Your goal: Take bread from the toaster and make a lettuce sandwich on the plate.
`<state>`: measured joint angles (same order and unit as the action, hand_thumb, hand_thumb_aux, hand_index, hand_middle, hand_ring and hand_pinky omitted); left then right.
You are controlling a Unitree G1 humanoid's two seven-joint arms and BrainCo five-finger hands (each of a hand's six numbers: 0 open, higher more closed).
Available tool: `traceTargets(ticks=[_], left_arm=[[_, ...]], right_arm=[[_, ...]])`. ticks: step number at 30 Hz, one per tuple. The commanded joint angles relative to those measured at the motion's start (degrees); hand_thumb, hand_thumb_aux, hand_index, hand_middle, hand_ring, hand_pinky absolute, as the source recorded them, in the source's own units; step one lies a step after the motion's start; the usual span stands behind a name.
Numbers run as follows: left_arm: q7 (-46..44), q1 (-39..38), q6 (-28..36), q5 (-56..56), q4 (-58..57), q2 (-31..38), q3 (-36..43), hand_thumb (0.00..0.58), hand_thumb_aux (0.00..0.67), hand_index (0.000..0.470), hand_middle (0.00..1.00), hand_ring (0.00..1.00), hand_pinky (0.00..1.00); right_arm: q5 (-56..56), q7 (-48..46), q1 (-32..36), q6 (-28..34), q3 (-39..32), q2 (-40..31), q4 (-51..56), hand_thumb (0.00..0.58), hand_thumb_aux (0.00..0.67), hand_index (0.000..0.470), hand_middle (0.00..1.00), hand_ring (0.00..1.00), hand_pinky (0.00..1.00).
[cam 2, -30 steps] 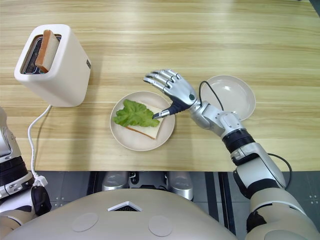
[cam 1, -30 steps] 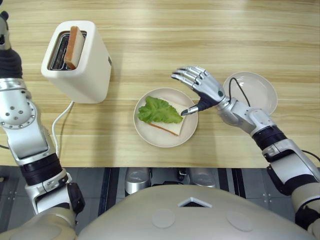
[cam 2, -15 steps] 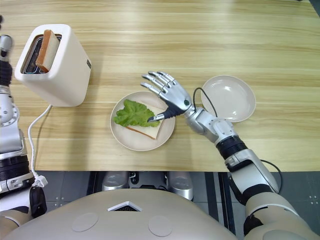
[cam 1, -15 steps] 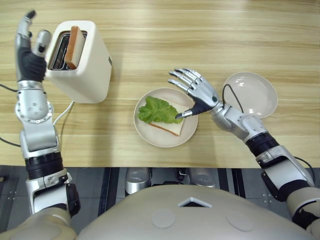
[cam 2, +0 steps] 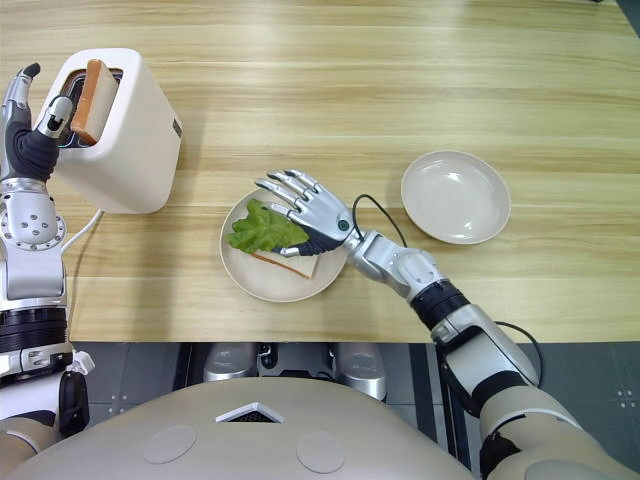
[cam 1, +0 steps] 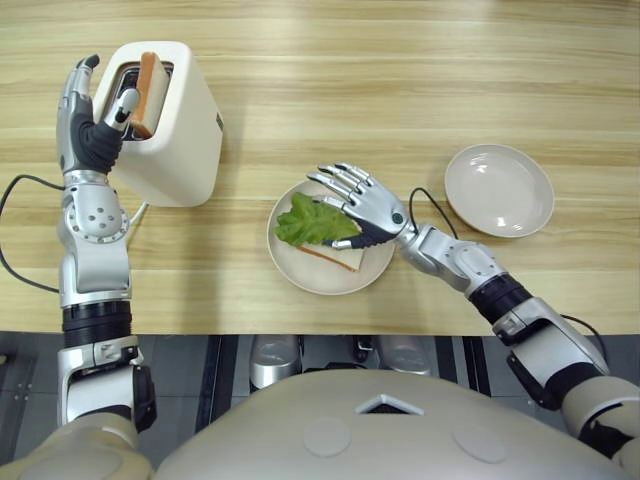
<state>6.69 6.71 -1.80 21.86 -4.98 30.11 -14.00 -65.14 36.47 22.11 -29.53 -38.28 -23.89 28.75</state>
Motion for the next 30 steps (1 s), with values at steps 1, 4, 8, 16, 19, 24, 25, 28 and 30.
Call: traceTargets(ticks=[1, 4, 8, 16, 19, 24, 25, 28, 30], left_arm=[[0.5, 0.1, 0.3, -0.1, -1.2, 0.2, 0.2, 0.0, 0.0, 0.0, 0.0, 0.0, 0.0], [0.6, -0.1, 0.3, -0.3, -1.0, 0.1, 0.1, 0.0, 0.0, 0.0, 0.0, 0.0, 0.0], [1.8, -0.2, 0.2, 1.0, -1.0, 0.5, 0.4, 0.0, 0.0, 0.0, 0.0, 0.0, 0.0], [2.8, 0.2, 0.0, 1.6, -1.4, 0.9, 0.7, 0.0, 0.0, 0.0, 0.0, 0.0, 0.0], [2.9, 0.1, 0.0, 1.6, -1.5, 0.9, 0.6, 0.0, 0.0, 0.0, 0.0, 0.0, 0.0], [3.1, 0.0, -0.2, 1.4, -1.5, 0.7, 0.8, 0.0, 0.0, 0.0, 0.0, 0.0, 0.0], [3.1, -0.1, -0.3, 1.4, -1.5, 0.5, 0.9, 0.0, 0.0, 0.0, 0.0, 0.0, 0.0], [3.0, -0.3, -0.4, 1.3, -1.4, 0.4, 1.0, 0.0, 0.0, 0.0, 0.0, 0.0, 0.0], [3.0, -0.5, -0.5, 1.2, -1.2, 0.5, 0.9, 0.0, 0.0, 0.0, 0.0, 0.0, 0.0]], right_arm=[[-0.5, -0.6, 0.8, 0.3, -1.6, 0.0, 3.2, 0.489, 0.405, 0.278, 0.0, 0.0, 0.0], [-0.5, -0.8, 0.9, 0.0, -2.7, 0.0, 3.8, 0.505, 0.428, 0.294, 0.0, 0.0, 0.0], [-0.4, -1.0, 0.3, -0.8, -3.9, -0.2, 3.3, 0.52, 0.455, 0.312, 0.0, 0.0, 0.0], [2.5, -1.5, -1.2, -1.6, -1.2, -2.5, -4.1, 0.519, 0.452, 0.31, 0.0, 0.0, 0.0], [3.9, -3.0, -1.6, -1.7, 0.1, -3.5, -7.0, 0.521, 0.457, 0.314, 0.0, 0.0, 0.0], [4.6, -4.9, -2.9, -2.0, 0.2, -3.6, -8.4, 0.511, 0.439, 0.301, 0.0, 0.0, 0.0], [4.4, -5.1, -3.3, -2.1, -0.1, -3.4, -7.9, 0.509, 0.436, 0.299, 0.0, 0.0, 0.0], [3.9, -5.7, -4.3, -2.3, -0.9, -3.0, -6.6, 0.508, 0.434, 0.298, 0.0, 0.0, 0.0], [3.8, -6.0, -4.8, -2.4, -1.1, -2.9, -6.5, 0.511, 0.439, 0.301, 0.0, 0.0, 0.0]])
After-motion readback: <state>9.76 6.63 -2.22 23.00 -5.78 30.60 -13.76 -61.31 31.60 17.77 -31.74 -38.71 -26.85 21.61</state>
